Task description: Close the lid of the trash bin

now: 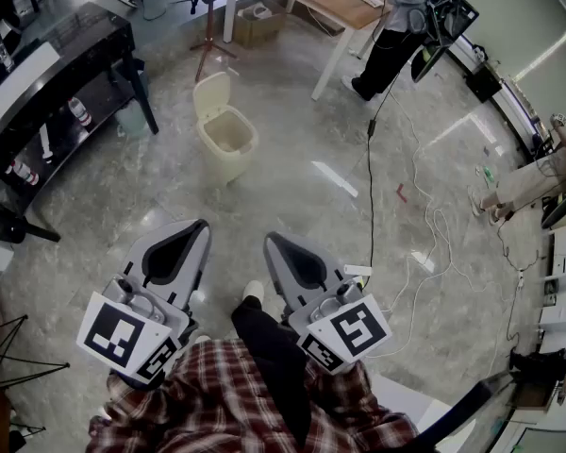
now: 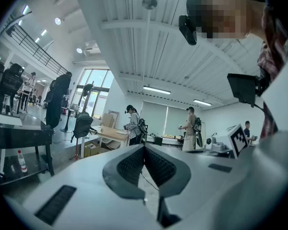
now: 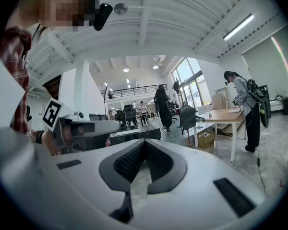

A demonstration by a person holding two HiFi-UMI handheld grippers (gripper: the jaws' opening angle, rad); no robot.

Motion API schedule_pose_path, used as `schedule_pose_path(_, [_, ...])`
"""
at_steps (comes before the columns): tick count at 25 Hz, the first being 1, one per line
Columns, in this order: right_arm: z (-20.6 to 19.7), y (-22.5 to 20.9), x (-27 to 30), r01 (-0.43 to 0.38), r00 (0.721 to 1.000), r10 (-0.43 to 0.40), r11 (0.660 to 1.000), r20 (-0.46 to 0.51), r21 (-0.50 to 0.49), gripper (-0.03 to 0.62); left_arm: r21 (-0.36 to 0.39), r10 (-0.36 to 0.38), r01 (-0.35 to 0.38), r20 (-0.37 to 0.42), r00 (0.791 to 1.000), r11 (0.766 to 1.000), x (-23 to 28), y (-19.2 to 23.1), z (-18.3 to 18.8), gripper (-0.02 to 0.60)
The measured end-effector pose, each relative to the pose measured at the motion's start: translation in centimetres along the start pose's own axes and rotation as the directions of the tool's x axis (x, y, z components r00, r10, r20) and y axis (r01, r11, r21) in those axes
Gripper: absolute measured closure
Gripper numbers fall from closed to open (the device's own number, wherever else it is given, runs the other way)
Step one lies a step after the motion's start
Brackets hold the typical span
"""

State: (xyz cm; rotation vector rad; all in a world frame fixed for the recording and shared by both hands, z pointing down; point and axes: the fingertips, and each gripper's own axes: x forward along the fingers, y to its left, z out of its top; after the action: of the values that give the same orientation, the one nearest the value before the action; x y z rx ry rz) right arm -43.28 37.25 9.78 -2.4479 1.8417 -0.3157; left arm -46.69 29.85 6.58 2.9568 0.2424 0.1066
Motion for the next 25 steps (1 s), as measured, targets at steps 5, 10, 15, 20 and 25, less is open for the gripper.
schedule_pose_path(5, [1.3, -7.1, 0.8, -0.034, 0.999, 0.034, 0.999, -0.008, 0.026, 0.582, -0.012, 0.041, -0.041, 0.003, 0.999, 0.999, 7.4, 0.6, 0.8, 0.569])
schedule_pose_path(10, [1.5, -11.7, 1.8, -0.062, 0.997, 0.065, 0.996, -0.037, 0.060, 0.582, -0.021, 0.078, -0.079, -0.018, 0.997, 0.997, 12.0, 1.7, 1.0, 0.571])
schedule_pose_path(15, [1.4, -14.6, 5.5, -0.086, 0.994, 0.093, 0.990, -0.056, 0.114, 0.582, -0.032, 0.101, -0.102, -0.046, 0.994, 0.994, 15.7, 6.0, 0.9, 0.571])
schedule_pose_path(20, [2.8, -18.5, 11.9, -0.083, 0.994, 0.088, 0.993, -0.058, 0.089, 0.580, -0.032, 0.106, -0.107, -0.009, 0.994, 0.994, 20.5, 13.3, 2.3, 0.571])
schedule_pose_path(25, [6.9, -23.5, 19.4, -0.082, 0.995, 0.084, 0.996, -0.045, 0.047, 0.580, 0.003, 0.112, -0.112, 0.034, 0.993, 0.994, 25.9, 20.2, 6.4, 0.569])
